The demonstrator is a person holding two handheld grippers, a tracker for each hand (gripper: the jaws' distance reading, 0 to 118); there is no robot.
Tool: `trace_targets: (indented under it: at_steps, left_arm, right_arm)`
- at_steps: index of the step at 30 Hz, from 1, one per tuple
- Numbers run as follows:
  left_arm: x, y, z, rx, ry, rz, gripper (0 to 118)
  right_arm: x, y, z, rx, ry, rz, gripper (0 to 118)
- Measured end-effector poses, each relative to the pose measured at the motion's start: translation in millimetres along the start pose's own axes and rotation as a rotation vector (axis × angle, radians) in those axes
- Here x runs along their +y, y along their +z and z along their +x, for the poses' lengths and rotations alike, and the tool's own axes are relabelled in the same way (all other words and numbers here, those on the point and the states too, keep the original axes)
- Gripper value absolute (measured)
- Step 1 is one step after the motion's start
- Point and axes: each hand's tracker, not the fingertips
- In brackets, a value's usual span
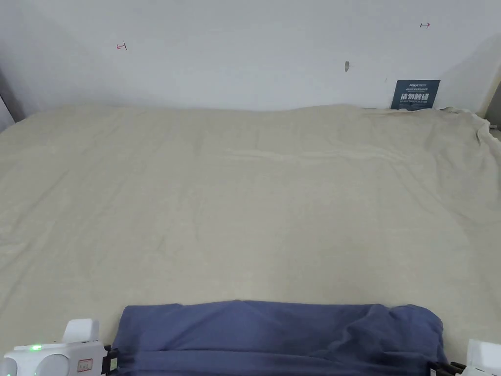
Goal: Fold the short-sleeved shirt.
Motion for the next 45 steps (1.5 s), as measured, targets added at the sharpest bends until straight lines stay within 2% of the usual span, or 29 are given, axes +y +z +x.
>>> trace_targets:
  at_steps: [5,11,13,14,15,16,17,18,24,29,31,32,33,35,36,37,38,39,45]
  left_arm:
    - [-7,-7,5,0.031,-0.018,0.001,0]
    - [-4,2,10,0.032,-0.024,-0.002,6]
    - [1,9,13,0.045,-0.014,-0.006,29]
    - [4,12,15,0.060,-0.011,-0.004,50]
    - [5,16,17,0.076,-0.014,0.010,79]
    - [7,25,20,0.090,-0.016,0.039,95]
    - [9,32,22,0.090,-0.019,0.085,104]
    - [12,42,24,0.083,-0.018,0.122,106]
    - [40,108,44,0.098,-0.018,0.350,106]
    - [53,144,62,0.139,-0.054,0.527,106]
    - [53,150,69,0.154,-0.059,0.602,104]
    - [52,151,72,0.153,-0.067,0.630,102]
    - [51,153,75,0.144,-0.071,0.658,95]
    - [47,156,82,0.125,-0.086,0.688,72]
    - [46,156,85,0.118,-0.093,0.701,49]
    - [44,156,89,0.116,-0.104,0.709,27]
    - [43,155,92,0.113,-0.113,0.714,10]
    - [42,155,95,0.101,-0.125,0.713,1]
    - [43,151,97,-0.003,-0.096,0.676,0]
  right_arm:
    - [-10,-20,3,-0.058,-0.012,-0.026,4]
    - [-8,-4,-11,-0.083,-0.020,-0.008,6]
    - [-2,6,-21,-0.136,0.001,0.033,25]
    - [0,11,-25,-0.154,0.019,0.065,42]
    - [4,18,-31,-0.151,0.032,0.091,67]
    - [9,25,-37,-0.153,0.038,0.115,82]
    - [13,32,-43,-0.158,0.041,0.147,91]
    - [18,42,-52,-0.151,0.049,0.190,93]
    - [58,88,-90,-0.126,0.119,0.397,93]
    - [79,101,-105,-0.142,0.166,0.526,92]
    - [83,99,-109,-0.167,0.184,0.544,90]
    - [84,99,-111,-0.177,0.187,0.554,84]
    - [84,99,-113,-0.186,0.196,0.563,73]
    - [84,98,-117,-0.184,0.197,0.574,46]
    - [84,98,-117,-0.179,0.198,0.583,24]
    - [83,98,-120,-0.180,0.193,0.590,11]
    - [83,99,-124,-0.182,0.193,0.594,4]
    - [81,99,-125,-0.180,0.196,0.605,3]
    - [79,100,-132,-0.164,0.210,0.623,0]
